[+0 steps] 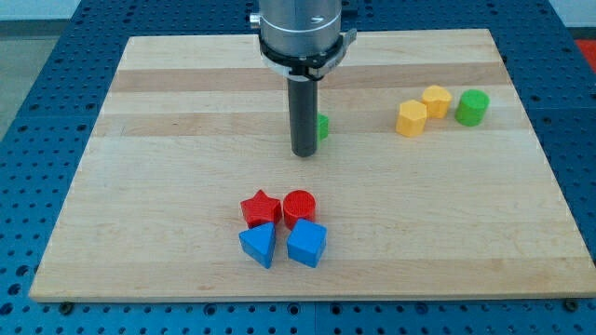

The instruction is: Move the green star to top center

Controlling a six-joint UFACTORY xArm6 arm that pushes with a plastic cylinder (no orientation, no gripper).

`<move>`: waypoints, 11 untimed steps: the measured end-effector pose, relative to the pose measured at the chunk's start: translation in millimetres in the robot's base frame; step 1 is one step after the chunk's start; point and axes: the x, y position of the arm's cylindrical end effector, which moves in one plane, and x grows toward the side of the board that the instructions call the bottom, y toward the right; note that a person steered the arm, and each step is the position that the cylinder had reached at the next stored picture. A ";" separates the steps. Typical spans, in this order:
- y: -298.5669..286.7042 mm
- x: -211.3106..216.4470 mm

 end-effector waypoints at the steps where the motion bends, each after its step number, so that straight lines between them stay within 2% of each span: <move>1: 4.2 -15.4; 3: 37.2 -19.8; 6: -2.5 -83.6; 11: -4.6 -167.7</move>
